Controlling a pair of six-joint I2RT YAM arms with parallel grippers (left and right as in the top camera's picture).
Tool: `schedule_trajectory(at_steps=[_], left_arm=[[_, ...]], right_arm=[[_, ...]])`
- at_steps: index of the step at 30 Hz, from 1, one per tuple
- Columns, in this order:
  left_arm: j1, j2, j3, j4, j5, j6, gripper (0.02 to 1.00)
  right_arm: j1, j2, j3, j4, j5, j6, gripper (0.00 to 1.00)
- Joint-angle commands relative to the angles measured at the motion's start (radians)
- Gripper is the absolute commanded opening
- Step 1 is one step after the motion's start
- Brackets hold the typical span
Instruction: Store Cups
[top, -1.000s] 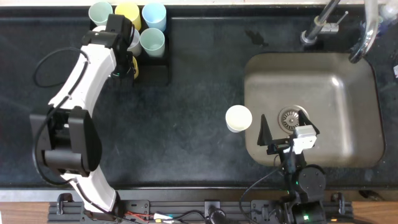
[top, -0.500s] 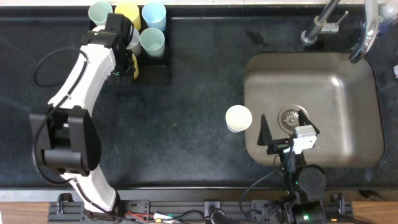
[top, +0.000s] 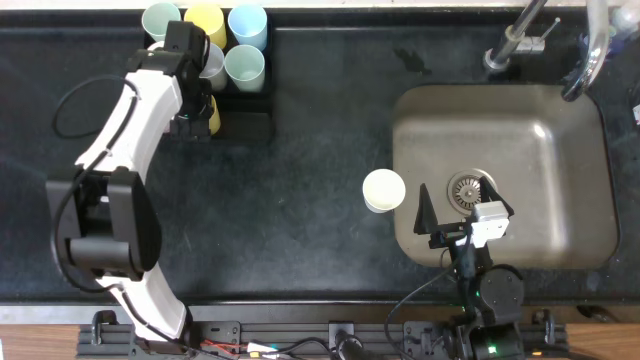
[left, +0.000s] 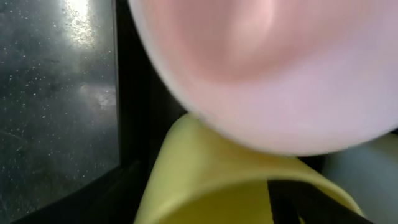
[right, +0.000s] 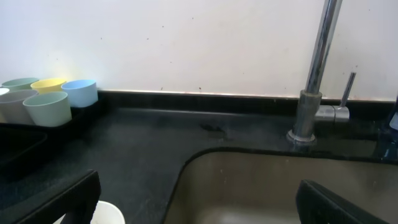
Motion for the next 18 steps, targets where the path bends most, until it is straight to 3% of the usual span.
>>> schedule_trajectory(at_steps=[1, 12, 16, 18], left_arm=[[0.005, -0.13, 0.0, -0.007, -0.035, 0.003, 0.72], [0.005, -0.41, 0.0, 0.01, -0.107, 0.002, 0.733], [0.005, -0.528, -0.003, 0.122, -0.179, 0.249, 0.794], [0.005, -0.588, -0.023, 0.266, -0.2, 0.537, 0.838]], right_arm=[[0.005, -0.008, -0.014, 0.005, -0.004, -0.003, 0.996], [0.005, -0.008, -0.014, 0.005, -0.004, -0.003, 0.996], [0.005, -0.008, -0.014, 0.005, -0.004, -0.003, 0.998], [0.005, -0.008, -0.014, 0.005, -0.004, -0.003, 0.996]])
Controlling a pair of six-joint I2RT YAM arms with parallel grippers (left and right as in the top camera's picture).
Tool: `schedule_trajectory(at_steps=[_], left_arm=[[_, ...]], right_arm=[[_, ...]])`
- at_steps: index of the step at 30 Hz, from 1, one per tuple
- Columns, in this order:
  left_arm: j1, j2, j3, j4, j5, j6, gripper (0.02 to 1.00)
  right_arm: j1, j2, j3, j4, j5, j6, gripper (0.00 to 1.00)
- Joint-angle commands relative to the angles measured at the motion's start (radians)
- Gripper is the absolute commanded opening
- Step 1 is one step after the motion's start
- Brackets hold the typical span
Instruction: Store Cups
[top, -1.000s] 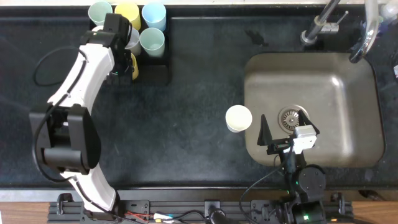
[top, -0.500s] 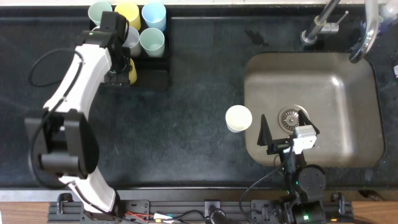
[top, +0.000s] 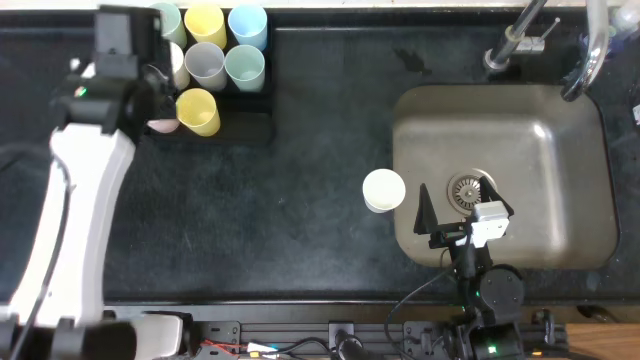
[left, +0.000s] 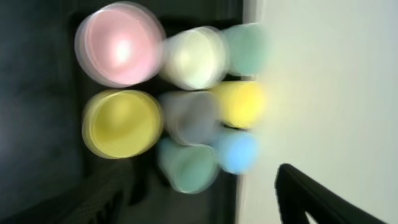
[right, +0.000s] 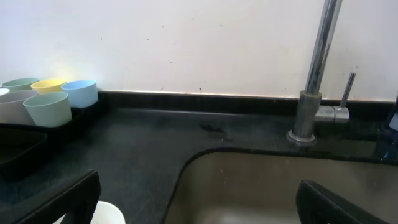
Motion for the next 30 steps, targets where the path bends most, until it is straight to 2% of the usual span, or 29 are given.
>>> schedule_trajectory(at_steps=[1, 3, 5, 9, 14, 20, 30], left_arm=[[0.005, -0.137, -0.035, 0.22, -0.084, 0.558, 0.864], [0.005, -0.198, -0.1, 0.401, -0.014, 0.855, 0.893], [0.005, -0.257, -0.183, 0.551, 0.079, 1.078, 0.915], [0.005, -0.38, -0.389, 0.758, 0.213, 1.307, 0.976], [0.005, -0.515, -0.632, 0.882, 0.237, 1.371, 0.947], [0.005, -0.714, -0.891, 0.958, 0.311, 1.539, 1.0], [0.01, -1.102, -1.205, 0.954, 0.31, 1.573, 1.0]], right_arm=[[0.005, -0.008, -0.014, 0.005, -0.004, -0.003, 0.996], [0.005, -0.008, -0.014, 0.005, -0.004, -0.003, 0.998], [0.005, -0.008, -0.014, 0.005, -0.004, -0.003, 0.998], [0.005, -0.008, -0.014, 0.005, -0.004, -0.003, 0.998], [0.005, -0.008, -0.014, 0.005, -0.004, -0.003, 0.996], [0.005, -0.008, -0.014, 0.005, -0.004, -0.003, 0.998], [0.005, -0.008, -0.014, 0.005, -0.004, -0.003, 0.998]])
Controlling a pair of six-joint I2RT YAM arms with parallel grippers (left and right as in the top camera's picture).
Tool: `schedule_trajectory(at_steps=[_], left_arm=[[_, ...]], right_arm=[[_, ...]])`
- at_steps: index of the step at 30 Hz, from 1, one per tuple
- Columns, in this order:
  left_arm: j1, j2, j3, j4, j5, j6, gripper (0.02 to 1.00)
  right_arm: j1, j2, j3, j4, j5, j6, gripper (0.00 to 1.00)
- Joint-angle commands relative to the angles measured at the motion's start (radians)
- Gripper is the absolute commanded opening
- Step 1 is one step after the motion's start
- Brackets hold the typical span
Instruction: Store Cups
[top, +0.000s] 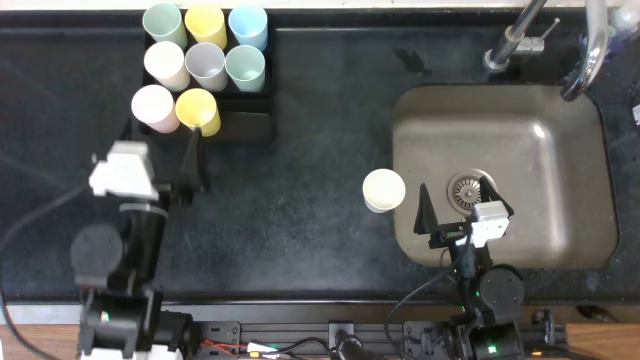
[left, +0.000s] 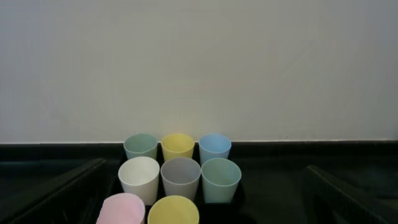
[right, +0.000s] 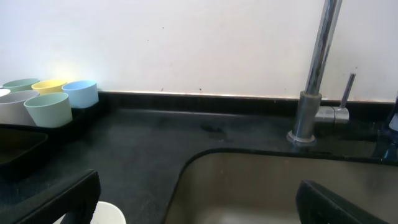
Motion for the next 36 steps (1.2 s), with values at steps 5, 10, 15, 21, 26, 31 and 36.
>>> schedule_trajectory(at_steps=[5, 10, 15, 21, 26, 31, 36], left_arm=[[0.027, -0.212, -0.192, -0.014, 0.016, 0.042, 0.998], [0.026, -0.308, -0.306, -0.02, 0.036, 0.019, 1.0], [0.027, -0.441, -0.426, -0.014, 0.043, -0.081, 1.0], [0.028, -0.483, -0.428, -0.069, 0.015, -0.097, 1.0], [0.028, -0.483, -0.428, -0.164, 0.013, -0.098, 1.0], [0.026, -0.483, -0.428, -0.189, 0.001, -0.093, 1.0], [0.026, -0.483, -0.428, -0.188, 0.008, -0.094, 0.998]], right_arm=[[0.005, -0.008, -0.014, 0.005, -0.004, -0.003, 0.993], [0.005, -0.008, -0.014, 0.005, -0.004, -0.003, 0.998], [0.005, -0.008, -0.014, 0.005, -0.004, -0.003, 0.996], [0.005, -0.008, -0.014, 0.005, -0.004, -0.003, 0.996], [0.005, -0.008, -0.014, 0.005, -0.004, -0.003, 0.993], [0.005, -0.008, -0.014, 0.005, -0.004, -0.003, 0.996], [0.005, -0.008, -0.014, 0.005, -0.004, -0.003, 0.998]])
